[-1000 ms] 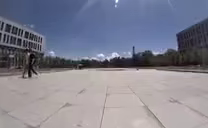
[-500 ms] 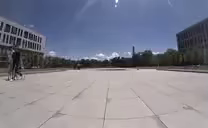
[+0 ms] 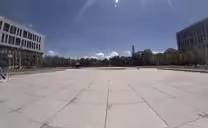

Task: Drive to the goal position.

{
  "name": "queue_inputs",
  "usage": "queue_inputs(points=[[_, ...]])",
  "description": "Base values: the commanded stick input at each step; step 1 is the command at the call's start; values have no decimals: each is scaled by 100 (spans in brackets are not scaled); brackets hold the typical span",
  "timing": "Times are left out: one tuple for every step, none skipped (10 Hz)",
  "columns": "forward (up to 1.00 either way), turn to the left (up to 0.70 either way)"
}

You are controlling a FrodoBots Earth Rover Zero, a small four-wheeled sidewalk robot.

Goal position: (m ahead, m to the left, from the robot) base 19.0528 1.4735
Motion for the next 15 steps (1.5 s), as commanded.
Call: queue_inputs(points=[[70,0],[70,0],[70,0],[70,-6],[70,-21],[70,-31],[70,-32],[70,-31],[70,-8],[70,0],[70,0],[70,0],[70,0],[70,0],[70,0]])
